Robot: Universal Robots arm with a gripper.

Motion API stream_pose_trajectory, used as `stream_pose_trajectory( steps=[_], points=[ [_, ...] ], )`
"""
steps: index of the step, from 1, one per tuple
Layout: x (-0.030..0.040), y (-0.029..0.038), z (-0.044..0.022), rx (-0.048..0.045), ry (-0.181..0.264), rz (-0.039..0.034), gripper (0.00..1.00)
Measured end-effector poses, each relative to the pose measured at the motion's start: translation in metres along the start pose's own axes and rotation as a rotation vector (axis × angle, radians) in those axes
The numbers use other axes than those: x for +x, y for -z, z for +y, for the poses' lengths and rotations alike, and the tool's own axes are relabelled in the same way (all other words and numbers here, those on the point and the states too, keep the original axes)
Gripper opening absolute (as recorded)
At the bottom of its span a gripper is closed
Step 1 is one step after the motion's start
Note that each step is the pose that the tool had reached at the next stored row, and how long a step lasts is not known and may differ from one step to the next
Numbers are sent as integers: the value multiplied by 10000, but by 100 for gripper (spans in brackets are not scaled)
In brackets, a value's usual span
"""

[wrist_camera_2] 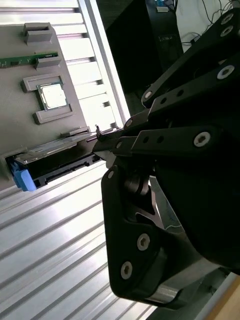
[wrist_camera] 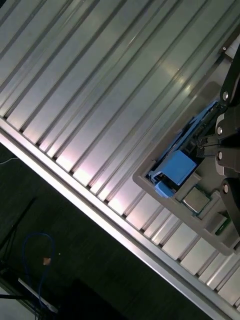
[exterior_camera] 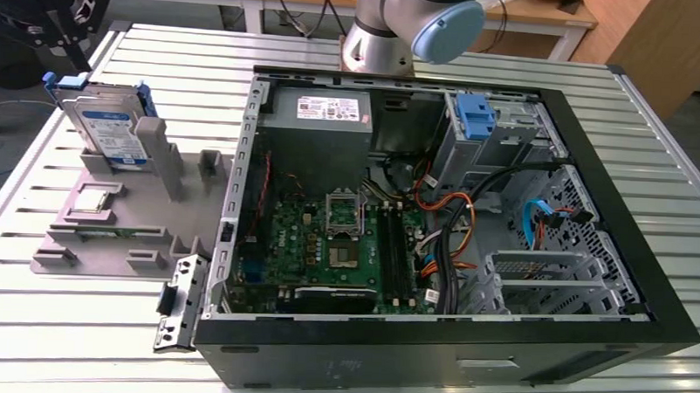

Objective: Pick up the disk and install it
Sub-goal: 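Pick up the disk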

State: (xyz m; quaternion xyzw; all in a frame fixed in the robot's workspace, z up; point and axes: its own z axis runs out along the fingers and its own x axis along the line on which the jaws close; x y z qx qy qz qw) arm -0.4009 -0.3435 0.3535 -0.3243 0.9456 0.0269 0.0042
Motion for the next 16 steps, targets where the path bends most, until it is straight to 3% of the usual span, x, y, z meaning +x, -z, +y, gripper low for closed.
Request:
stream_pose_trajectory(
  steps=[9,16],
  points=[
    [0,0,0,-1,59,2,10],
    [0,0,0,-17,687,33,10]
  ],
)
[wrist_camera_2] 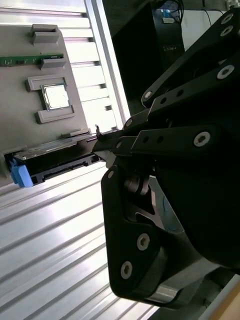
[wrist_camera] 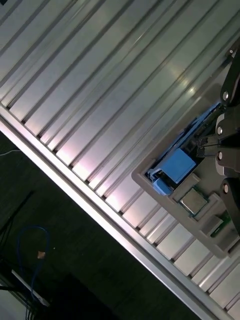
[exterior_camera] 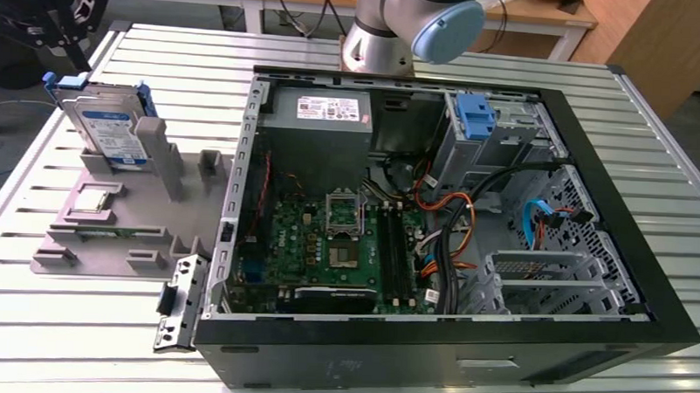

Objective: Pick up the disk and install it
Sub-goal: 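Pick up the disk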

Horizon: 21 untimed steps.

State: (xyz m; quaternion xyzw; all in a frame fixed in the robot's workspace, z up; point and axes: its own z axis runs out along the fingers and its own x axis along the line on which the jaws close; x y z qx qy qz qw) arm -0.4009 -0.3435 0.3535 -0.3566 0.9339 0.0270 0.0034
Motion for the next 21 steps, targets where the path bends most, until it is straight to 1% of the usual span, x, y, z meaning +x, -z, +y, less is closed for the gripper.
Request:
stream_pose_trajectory(
  steps=[6,21],
  points=[
    [0,0,0,-13,495,24,10],
    [0,0,0,-39,1505,73,10]
  ],
)
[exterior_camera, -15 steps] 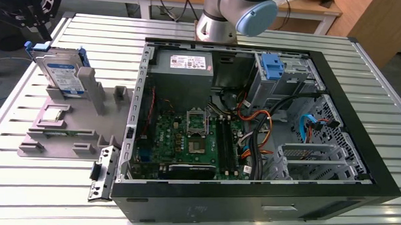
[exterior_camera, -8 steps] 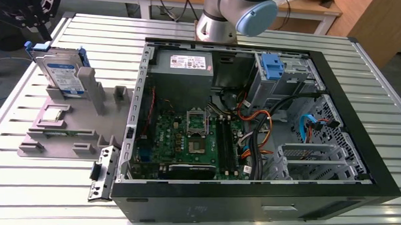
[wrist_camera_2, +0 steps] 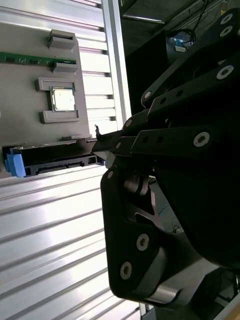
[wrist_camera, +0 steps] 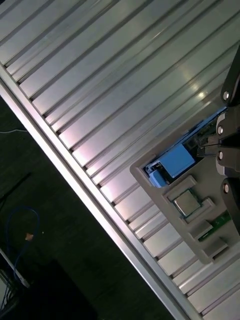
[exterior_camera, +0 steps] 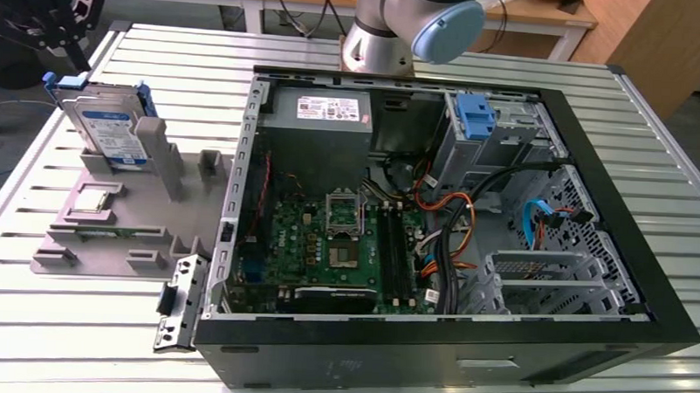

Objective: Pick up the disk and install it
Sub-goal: 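Pick up the disk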

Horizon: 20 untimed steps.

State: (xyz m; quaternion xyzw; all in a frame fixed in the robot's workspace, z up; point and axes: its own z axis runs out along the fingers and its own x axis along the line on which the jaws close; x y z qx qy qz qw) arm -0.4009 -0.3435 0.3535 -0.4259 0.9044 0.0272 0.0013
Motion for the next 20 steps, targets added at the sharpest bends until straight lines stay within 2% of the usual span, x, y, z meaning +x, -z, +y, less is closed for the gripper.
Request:
stream_pose_trajectory(
  steps=[8,20],
  points=[
    [0,0,0,-17,680,32,10],
    [0,0,0,-19,723,34,10]
  ],
)
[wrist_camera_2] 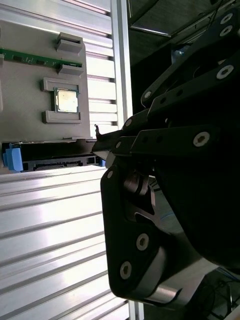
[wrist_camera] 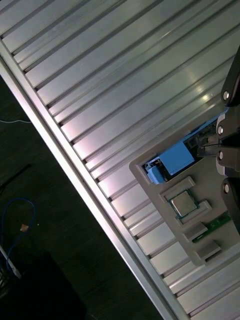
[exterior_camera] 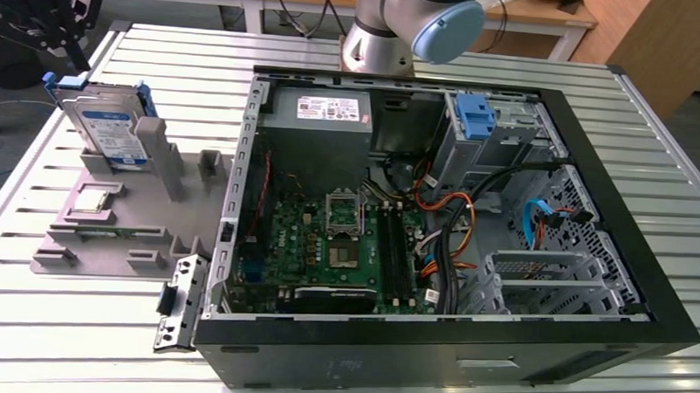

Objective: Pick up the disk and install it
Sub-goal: 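Pick up the disk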

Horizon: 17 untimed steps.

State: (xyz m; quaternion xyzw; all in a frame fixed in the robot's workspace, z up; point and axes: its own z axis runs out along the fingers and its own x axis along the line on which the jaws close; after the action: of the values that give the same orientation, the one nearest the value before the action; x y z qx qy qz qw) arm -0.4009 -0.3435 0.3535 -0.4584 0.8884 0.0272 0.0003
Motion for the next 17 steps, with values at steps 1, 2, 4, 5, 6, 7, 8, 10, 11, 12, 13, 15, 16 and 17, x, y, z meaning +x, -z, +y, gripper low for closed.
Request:
stream_pose_trajectory(
  steps=[1,2,4,5,6,7,8,10,11,12,13,15,16,17],
  points=[
    [0,0,0,0,2,0,10],
    [0,0,0,0,11,0,10],
    [0,0,0,-1,70,3,10],
    [0,0,0,-3,132,6,10],
    [0,0,0,-5,214,10,10],
    [0,0,0,-8,311,15,10],
    [0,0,0,-11,422,20,10],
    [0,0,0,-17,660,32,10],
    [0,0,0,-20,804,38,10],
    [0,0,0,-24,942,46,10],
    [0,0,0,-27,1089,52,10],
    [0,0,-1,-36,1405,68,10],
    [0,-1,-1,-40,1576,75,10],
    [0,-1,0,-44,1754,84,10]
  ],
)
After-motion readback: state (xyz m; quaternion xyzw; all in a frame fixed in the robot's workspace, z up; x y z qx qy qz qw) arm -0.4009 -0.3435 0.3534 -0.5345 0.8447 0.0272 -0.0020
